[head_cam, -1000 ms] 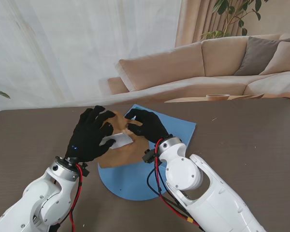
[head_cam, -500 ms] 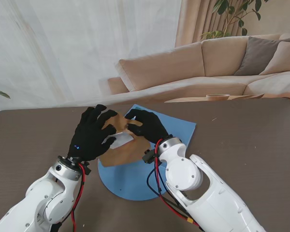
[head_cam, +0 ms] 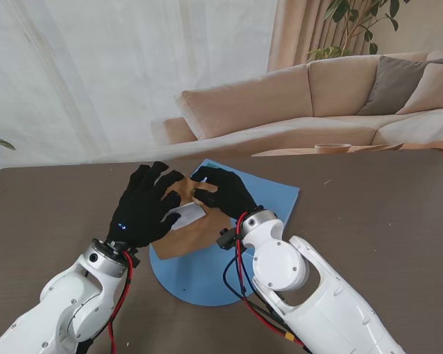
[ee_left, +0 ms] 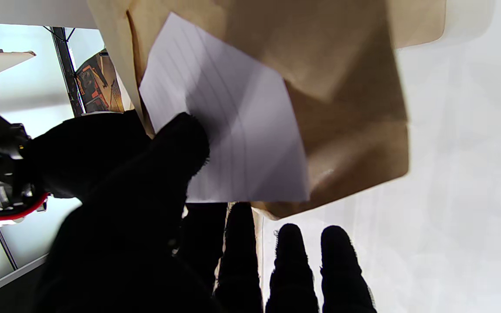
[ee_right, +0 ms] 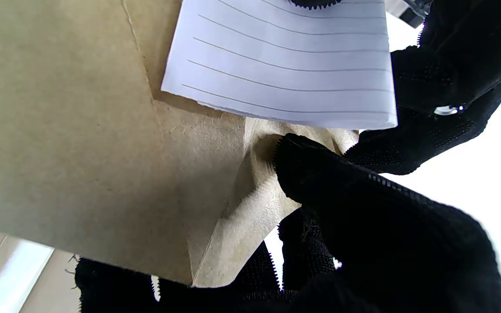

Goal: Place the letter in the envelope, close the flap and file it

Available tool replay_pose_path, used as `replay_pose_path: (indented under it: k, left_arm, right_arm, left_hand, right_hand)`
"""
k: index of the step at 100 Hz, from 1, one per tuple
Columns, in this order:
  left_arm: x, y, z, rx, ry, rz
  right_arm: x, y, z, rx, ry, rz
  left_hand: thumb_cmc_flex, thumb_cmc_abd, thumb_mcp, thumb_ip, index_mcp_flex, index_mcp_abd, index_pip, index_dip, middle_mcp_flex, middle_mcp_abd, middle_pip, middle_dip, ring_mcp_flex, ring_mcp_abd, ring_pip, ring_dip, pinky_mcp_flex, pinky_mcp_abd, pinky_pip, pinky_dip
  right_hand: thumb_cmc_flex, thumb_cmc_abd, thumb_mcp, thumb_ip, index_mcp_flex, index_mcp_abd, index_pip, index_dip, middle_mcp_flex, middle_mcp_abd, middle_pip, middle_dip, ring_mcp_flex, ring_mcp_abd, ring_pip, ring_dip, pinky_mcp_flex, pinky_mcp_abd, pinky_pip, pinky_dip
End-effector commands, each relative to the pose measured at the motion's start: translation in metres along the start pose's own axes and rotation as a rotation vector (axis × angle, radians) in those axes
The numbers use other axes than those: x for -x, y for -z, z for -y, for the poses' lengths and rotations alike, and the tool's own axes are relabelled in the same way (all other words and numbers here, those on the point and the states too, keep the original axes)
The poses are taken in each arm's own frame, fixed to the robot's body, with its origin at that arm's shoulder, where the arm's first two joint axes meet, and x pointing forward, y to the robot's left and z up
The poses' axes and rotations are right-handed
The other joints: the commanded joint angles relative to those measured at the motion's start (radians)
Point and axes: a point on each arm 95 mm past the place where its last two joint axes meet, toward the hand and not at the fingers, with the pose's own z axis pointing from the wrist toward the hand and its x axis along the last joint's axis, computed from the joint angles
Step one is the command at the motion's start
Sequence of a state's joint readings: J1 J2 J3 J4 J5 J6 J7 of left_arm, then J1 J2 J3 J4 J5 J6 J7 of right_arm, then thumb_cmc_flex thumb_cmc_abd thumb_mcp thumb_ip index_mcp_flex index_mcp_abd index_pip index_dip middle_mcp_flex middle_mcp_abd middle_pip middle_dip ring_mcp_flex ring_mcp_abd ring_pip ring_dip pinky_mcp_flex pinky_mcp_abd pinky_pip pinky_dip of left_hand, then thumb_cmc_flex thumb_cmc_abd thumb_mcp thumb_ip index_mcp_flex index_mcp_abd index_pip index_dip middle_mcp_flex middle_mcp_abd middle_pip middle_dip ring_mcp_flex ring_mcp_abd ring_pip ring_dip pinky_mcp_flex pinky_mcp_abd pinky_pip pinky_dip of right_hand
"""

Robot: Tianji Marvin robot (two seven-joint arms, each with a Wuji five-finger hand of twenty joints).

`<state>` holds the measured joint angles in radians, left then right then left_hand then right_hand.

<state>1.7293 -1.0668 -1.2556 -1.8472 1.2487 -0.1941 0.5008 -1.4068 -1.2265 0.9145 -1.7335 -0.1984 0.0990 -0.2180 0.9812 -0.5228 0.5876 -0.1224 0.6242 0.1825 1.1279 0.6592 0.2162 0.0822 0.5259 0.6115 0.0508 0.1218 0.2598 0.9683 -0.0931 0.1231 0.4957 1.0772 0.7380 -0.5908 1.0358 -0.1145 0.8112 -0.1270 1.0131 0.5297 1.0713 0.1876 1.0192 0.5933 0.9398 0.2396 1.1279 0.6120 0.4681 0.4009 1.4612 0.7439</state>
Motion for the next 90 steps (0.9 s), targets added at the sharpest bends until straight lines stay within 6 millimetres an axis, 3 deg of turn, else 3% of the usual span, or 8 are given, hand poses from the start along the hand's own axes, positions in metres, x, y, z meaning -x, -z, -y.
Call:
replay_pose_path:
  k: [1, 11, 47, 61, 68, 90]
  left_arm:
    - [-0.004, -0.001, 0.001, 0.004, 0.001, -0.016]
    - [-0.004, -0.002, 0.002, -0.003, -0.004, -0.026]
    - [-0.007, -0.002, 0.003, 0.034, -0.031, -0.053]
    - [-0.005, -0.001, 0.003, 0.04, -0.034, -0.05]
    - [-0.003, 0.0, 0.004, 0.039, -0.033, -0.049]
    - [0.003, 0.005, 0.007, 0.022, -0.019, -0.042]
  right_arm:
    - [-0.004, 0.0, 0.004, -0.012, -0.018, -0.01]
    - [-0.004, -0.001, 0.005, -0.012, -0.021, -0.012]
    - [-0.006, -0.002, 0.005, -0.009, -0.024, -0.02]
    - [-0.006, -0.002, 0.005, -0.007, -0.024, -0.018]
    - [-0.005, -0.002, 0.004, -0.007, -0.021, -0.016]
    - [-0.003, -0.001, 0.001, -0.001, -0.02, -0.003]
  left_hand:
    - [0.012, -0.044, 0.018, -0.022, -0.007, -0.047, -0.023, -0.01, -0.025, 0.007, 0.009, 0.015, -0.027, -0.008, -0.012, 0.013, -0.011, -0.009, -0.008, 0.013]
    - [0.023, -0.047, 0.012, -0.024, 0.029, -0.074, -0.032, -0.011, -0.019, 0.004, 0.017, 0.02, -0.026, -0.005, -0.008, 0.013, -0.01, -0.008, -0.005, 0.012]
    - [0.016, -0.053, 0.007, -0.024, 0.037, -0.062, -0.037, -0.033, -0.017, -0.001, 0.016, 0.018, -0.024, -0.006, -0.004, 0.005, -0.009, -0.006, -0.001, 0.005]
    - [-0.011, -0.063, 0.002, -0.022, -0.006, -0.06, -0.224, -0.096, -0.026, -0.002, -0.007, 0.003, -0.027, -0.008, -0.01, -0.003, -0.01, -0.005, 0.002, -0.006]
    - [-0.064, -0.053, 0.059, -0.026, -0.016, -0.048, -0.338, -0.088, -0.023, -0.005, -0.039, -0.009, -0.029, -0.009, -0.023, -0.005, -0.011, -0.007, -0.006, -0.012]
    - [-0.135, -0.031, 0.118, -0.017, -0.019, -0.033, -0.441, -0.102, -0.024, -0.005, -0.056, -0.011, -0.031, -0.009, -0.031, -0.003, -0.014, -0.004, -0.013, -0.007]
  right_hand:
    - [0.014, 0.008, 0.016, 0.014, 0.029, -0.024, 0.038, 0.033, 0.025, 0.006, 0.022, 0.008, 0.038, 0.015, 0.026, 0.011, 0.003, 0.022, 0.036, 0.016]
    - [0.015, 0.008, 0.017, 0.015, 0.03, -0.023, 0.039, 0.033, 0.024, 0.005, 0.022, 0.008, 0.038, 0.015, 0.026, 0.011, 0.003, 0.022, 0.036, 0.016]
    - [0.015, 0.009, 0.016, 0.015, 0.029, -0.022, 0.038, 0.033, 0.025, 0.004, 0.023, 0.008, 0.038, 0.014, 0.026, 0.011, 0.004, 0.022, 0.037, 0.017]
    - [0.015, 0.009, 0.016, 0.015, 0.029, -0.023, 0.038, 0.033, 0.024, 0.005, 0.022, 0.008, 0.037, 0.015, 0.026, 0.011, 0.004, 0.023, 0.037, 0.017]
    - [0.015, 0.009, 0.016, 0.015, 0.029, -0.023, 0.038, 0.034, 0.024, 0.006, 0.022, 0.008, 0.037, 0.015, 0.026, 0.012, 0.004, 0.023, 0.037, 0.017]
    - [0.015, 0.009, 0.016, 0.015, 0.029, -0.022, 0.038, 0.034, 0.024, 0.005, 0.023, 0.008, 0.037, 0.015, 0.026, 0.012, 0.004, 0.024, 0.037, 0.017]
